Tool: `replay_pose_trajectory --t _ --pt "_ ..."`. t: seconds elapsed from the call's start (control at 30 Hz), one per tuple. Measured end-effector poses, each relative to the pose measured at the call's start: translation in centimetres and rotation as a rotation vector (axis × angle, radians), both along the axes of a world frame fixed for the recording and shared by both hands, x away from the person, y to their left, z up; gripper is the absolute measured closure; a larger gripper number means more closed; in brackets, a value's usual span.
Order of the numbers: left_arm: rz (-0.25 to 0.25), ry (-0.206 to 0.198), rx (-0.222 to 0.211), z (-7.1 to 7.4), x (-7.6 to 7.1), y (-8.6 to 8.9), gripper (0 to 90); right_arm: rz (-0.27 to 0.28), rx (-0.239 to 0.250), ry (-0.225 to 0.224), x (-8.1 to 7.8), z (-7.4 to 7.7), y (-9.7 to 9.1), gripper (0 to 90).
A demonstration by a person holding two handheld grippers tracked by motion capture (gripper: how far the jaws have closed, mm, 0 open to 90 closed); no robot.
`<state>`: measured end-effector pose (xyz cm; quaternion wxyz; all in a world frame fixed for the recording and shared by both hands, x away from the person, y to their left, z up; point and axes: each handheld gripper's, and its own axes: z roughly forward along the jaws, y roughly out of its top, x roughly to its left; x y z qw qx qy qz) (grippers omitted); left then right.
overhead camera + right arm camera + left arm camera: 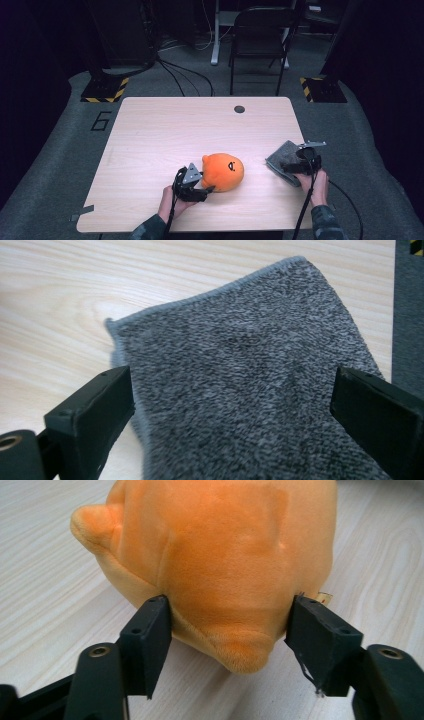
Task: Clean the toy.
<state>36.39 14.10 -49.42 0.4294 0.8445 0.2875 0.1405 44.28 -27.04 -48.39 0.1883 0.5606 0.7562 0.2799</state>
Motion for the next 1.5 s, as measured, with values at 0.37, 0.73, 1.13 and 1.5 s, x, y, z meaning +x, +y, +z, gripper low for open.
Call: replay_pose_trajectory --t 0.37,0.73,1.13,1.5 --pt "-0.001 -0.001 -0.002 -0.1 -0.1 0.0 56.5 -0.043 -0.033 0.073 1.5 -2.4 0.0 9.9" --pt "0.018 0.010 -0.019 0.0 0.0 -0.1 62.5 -0.034 0.010 0.015 0.6 -2.1 -1.0 62.6" --pt "0.016 0.004 -0.022 0.0 0.0 -0.1 65.9 -0.019 0.098 -0.044 -0.4 -0.1 -1.3 76.6" --pt "0.016 0.002 -0.021 0.1 -0.1 -0.2 66.2 0.052 0.166 -0.128 -2.1 3.5 0.7 76.7"
